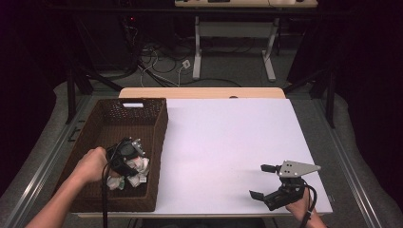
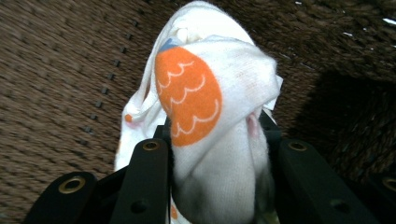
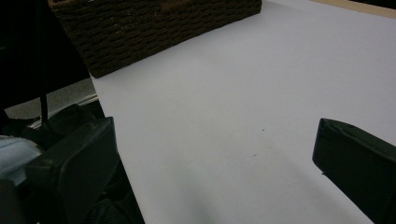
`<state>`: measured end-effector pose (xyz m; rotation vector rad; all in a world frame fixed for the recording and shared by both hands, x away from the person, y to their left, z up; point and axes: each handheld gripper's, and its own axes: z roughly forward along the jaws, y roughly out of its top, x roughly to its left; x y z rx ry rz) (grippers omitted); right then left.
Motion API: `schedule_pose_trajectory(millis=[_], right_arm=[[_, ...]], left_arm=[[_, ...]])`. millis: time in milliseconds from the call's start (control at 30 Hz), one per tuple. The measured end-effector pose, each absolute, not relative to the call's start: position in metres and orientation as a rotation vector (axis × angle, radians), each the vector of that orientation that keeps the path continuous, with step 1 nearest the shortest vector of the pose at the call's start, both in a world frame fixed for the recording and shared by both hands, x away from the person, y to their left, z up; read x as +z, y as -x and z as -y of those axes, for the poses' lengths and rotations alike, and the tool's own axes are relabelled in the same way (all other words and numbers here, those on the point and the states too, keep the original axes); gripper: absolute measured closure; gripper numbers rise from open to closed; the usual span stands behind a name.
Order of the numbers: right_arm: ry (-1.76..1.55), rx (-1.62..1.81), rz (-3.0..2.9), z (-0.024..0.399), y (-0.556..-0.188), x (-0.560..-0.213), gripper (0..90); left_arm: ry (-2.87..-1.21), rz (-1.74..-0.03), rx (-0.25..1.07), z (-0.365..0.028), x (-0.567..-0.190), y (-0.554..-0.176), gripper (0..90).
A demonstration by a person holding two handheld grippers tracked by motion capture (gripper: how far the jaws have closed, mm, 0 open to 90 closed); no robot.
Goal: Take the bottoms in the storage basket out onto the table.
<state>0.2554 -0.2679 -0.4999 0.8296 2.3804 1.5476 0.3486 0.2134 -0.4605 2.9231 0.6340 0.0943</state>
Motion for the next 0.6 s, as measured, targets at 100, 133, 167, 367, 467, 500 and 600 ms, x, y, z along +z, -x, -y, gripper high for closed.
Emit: schedule_pose_trajectory(millis=[100, 133, 167, 367, 467, 500, 600], right_arm=[[-0.83, 1.542, -2.38, 0.269, -0.256, -0.5, 0.0], [-0.828, 1.541, -2.382, 0.269, -0.256, -0.5, 0.0], [-0.828, 1.541, -2.382, 0.269, -0.256, -0.5, 0.0], [-0.833, 1.545, -2.378, 0.27, -0.255, -0.5, 0.0], [-0.834, 1.542, -2.379, 0.27, -0.255, -0.5, 0.0], [-0.834, 1.544, -2.378, 0.271, -0.255, -0.5, 0.0], [-0.836, 1.544, -2.377, 0.27, -0.255, -0.5, 0.0]], left_arm=[[-2.926, -0.605, 0.127, -0.213, -0.455, -0.351, 67.3], [-2.923, -0.604, 0.134, -0.213, -0.454, -0.351, 67.4], [-2.921, -0.602, 0.143, -0.213, -0.453, -0.352, 67.4], [-2.933, -0.586, 0.183, -0.215, -0.448, -0.354, 67.4], [-2.936, -0.568, 0.2, -0.217, -0.445, -0.354, 67.4], [-2.935, -0.569, 0.208, -0.218, -0.444, -0.354, 67.4], [-2.932, -0.56, 0.221, -0.22, -0.441, -0.356, 67.4]])
